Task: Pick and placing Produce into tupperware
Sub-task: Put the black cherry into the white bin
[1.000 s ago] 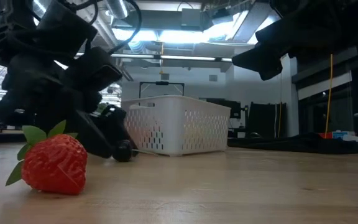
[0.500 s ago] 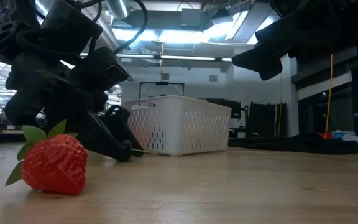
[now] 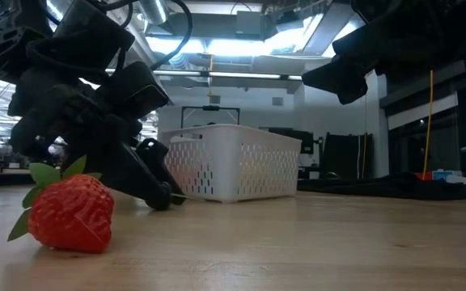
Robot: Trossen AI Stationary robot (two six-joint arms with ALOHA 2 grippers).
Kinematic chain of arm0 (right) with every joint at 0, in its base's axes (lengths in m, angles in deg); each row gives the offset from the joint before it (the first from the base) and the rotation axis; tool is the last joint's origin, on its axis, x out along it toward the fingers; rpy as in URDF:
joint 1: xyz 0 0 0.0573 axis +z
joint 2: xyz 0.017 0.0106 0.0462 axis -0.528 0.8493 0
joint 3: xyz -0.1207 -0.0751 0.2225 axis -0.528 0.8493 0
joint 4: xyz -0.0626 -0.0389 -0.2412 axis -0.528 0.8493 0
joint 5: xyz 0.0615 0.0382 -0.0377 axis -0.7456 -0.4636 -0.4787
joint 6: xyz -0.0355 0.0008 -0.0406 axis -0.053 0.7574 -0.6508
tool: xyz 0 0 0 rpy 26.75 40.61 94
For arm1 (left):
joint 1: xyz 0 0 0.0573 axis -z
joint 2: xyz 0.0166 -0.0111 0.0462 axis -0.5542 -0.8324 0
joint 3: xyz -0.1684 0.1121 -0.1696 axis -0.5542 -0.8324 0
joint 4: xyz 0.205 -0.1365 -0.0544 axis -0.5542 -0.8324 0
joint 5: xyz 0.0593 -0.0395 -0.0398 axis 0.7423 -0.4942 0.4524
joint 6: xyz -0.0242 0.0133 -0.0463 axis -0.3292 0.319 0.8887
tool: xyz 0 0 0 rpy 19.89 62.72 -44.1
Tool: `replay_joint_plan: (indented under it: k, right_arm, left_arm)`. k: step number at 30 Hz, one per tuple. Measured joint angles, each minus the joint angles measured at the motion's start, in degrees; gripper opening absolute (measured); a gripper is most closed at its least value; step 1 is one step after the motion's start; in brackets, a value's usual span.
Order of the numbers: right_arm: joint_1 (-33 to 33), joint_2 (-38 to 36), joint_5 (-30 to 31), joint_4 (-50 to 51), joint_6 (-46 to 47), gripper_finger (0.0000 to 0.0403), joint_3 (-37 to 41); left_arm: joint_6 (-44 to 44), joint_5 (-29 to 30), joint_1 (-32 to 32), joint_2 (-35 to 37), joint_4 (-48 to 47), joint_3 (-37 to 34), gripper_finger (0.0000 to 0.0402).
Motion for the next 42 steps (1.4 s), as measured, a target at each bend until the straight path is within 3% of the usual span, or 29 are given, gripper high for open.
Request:
replay_joint_plan:
  k: [18, 28, 34, 38, 42]
  right_arm:
    - [0.0, 0.0, 0.0, 0.0, 0.0, 0.03, 0.0]
    - [0.0, 0.0, 0.0, 0.0, 0.0, 0.03, 0.0]
    - [0.0, 0.0, 0.0, 0.0, 0.0, 0.03, 0.0]
    - [0.0, 0.0, 0.0, 0.0, 0.0, 0.03, 0.0]
    - [0.0, 0.0, 0.0, 0.0, -1.1, 0.03, 0.0]
  left_arm:
    - [1.4, -1.1, 0.1, 0.0, 0.0, -0.1, 0.0099]
    - [1.6, -2.9, 0.3, 0.9, -0.8, -0.2, 0.0108]
    - [0.3, -5.7, 0.6, 9.0, -9.1, -0.5, 0.0096]
    - [-0.5, -3.3, 1.2, 16.7, -15.6, -0.3, 0.0096]
    - [-4.3, -0.3, 1.9, 23.6, -16.3, -0.3, 0.0096]
